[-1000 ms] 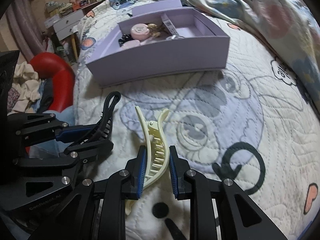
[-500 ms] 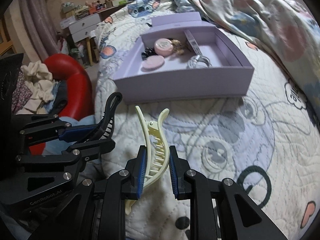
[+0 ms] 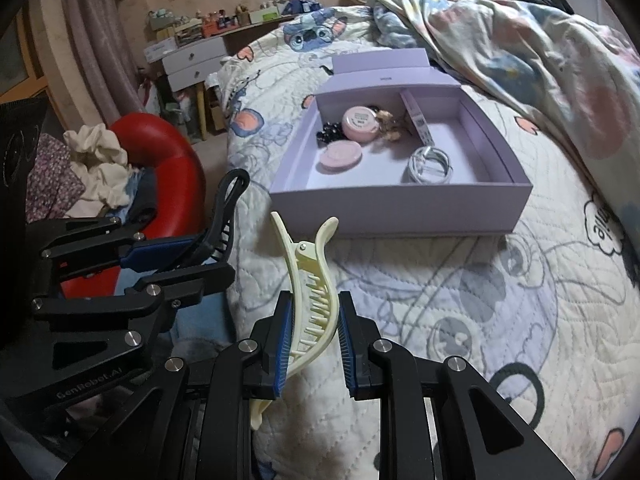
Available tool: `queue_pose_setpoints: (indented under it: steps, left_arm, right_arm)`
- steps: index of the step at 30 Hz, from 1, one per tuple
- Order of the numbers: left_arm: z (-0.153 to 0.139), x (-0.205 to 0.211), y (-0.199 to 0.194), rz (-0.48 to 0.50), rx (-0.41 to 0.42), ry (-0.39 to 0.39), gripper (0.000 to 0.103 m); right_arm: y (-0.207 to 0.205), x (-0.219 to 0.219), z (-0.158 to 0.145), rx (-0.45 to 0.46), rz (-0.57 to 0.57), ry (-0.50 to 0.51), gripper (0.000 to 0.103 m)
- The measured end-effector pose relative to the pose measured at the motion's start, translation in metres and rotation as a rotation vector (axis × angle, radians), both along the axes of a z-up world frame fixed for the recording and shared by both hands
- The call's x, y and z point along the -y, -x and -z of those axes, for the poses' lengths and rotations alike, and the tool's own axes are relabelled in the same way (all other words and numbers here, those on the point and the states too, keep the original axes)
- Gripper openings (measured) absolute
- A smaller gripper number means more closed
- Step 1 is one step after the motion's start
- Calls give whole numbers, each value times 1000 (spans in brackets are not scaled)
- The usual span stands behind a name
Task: Organize rigid objects
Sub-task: 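Lift and carry the black and cream claw clips toward the lavender box with both grippers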
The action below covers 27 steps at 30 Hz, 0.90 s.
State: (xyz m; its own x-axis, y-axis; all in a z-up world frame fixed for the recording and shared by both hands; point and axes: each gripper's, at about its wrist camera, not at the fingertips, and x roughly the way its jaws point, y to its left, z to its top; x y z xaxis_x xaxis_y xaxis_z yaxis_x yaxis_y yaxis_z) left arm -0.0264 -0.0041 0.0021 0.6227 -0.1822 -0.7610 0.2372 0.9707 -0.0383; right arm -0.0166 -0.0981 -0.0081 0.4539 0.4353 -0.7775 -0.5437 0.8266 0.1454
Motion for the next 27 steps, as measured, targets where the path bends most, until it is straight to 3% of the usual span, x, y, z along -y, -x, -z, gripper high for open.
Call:
queue_pose_setpoints:
  steps: [27]
  left_arm:
    - [-11, -10, -48, -14, 14, 19, 20]
  right_arm:
    - [-45, -8, -10, 25, -36, -21, 21]
